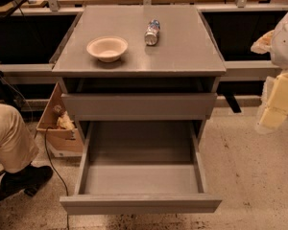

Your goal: Close middle drawer

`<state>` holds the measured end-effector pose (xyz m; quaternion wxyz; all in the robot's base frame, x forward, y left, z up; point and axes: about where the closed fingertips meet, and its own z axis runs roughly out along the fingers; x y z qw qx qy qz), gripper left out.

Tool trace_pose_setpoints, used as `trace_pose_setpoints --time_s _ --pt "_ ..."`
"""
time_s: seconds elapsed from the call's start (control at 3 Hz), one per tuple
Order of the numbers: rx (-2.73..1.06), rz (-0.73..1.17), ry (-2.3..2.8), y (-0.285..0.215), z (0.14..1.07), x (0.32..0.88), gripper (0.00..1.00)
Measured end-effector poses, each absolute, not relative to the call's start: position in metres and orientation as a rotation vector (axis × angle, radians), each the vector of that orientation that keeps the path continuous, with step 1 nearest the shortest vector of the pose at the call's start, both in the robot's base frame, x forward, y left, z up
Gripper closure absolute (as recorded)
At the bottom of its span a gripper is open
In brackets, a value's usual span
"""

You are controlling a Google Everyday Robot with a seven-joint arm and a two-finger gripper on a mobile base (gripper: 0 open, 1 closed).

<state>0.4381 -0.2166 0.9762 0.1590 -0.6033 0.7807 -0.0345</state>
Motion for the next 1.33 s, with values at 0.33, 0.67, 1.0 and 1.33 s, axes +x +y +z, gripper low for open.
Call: trace_pose_setpoints --time_s 0.33,0.67,1.0,1.33 --pt "-1.725 -0.099 2.232 -0.217 0.976 0.438 0.0" --pt "-1.721 -0.103 2.225 -0.218 0.952 0.439 0.0" --pt "-1.737 -0.083 2.209 -0.22 0.894 0.44 0.0" --pt "-1.748 -0.031 2.209 -0.223 0.833 0.436 0.0"
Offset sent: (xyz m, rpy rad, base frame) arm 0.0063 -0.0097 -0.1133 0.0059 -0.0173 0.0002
